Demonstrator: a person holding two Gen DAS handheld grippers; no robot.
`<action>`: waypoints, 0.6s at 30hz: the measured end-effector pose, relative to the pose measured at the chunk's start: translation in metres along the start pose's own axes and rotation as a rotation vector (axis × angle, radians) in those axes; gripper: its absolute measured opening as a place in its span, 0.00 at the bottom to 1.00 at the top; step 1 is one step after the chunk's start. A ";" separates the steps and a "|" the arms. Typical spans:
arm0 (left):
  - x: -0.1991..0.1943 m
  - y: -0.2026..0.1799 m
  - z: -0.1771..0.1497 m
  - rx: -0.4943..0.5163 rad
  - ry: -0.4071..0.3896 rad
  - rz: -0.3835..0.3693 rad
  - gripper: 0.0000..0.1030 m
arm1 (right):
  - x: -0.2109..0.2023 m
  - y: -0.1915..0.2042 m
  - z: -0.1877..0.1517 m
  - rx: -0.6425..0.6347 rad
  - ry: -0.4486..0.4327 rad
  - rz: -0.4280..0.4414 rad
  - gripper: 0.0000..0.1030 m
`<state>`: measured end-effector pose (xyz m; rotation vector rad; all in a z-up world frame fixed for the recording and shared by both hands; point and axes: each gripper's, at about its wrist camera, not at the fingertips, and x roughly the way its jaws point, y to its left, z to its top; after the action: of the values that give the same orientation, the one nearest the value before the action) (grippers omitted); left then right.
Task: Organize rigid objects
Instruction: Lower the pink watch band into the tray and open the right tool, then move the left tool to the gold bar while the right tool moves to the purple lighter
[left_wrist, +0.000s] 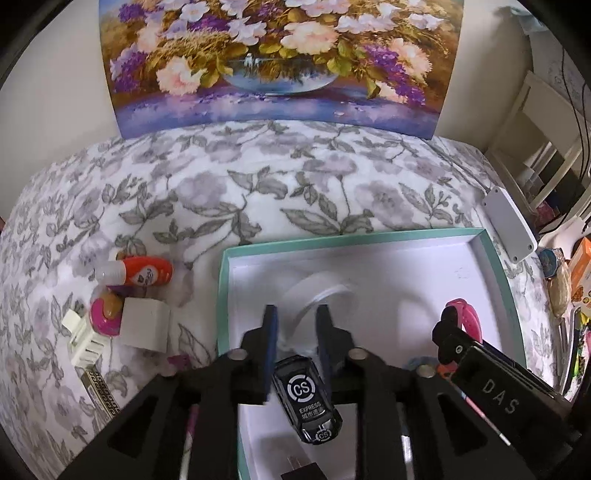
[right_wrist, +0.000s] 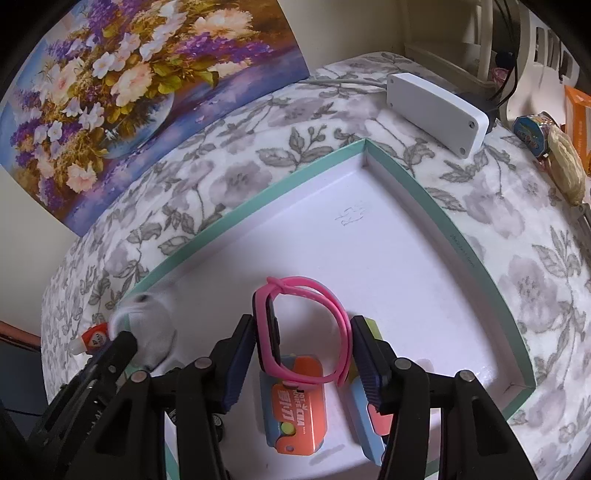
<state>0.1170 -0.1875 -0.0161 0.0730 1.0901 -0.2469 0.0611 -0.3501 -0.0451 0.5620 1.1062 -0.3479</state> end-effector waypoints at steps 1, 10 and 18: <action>-0.001 0.001 0.000 -0.001 0.002 0.004 0.33 | 0.000 0.000 0.000 0.002 0.001 0.000 0.54; -0.013 0.018 0.005 -0.058 0.011 0.035 0.73 | -0.006 0.002 0.001 -0.012 -0.007 -0.014 0.68; -0.016 0.048 0.003 -0.135 0.038 0.096 0.84 | -0.007 0.008 -0.001 -0.046 -0.007 -0.031 0.83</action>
<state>0.1238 -0.1394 -0.0038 0.0091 1.1354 -0.0853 0.0621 -0.3431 -0.0366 0.5026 1.1141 -0.3503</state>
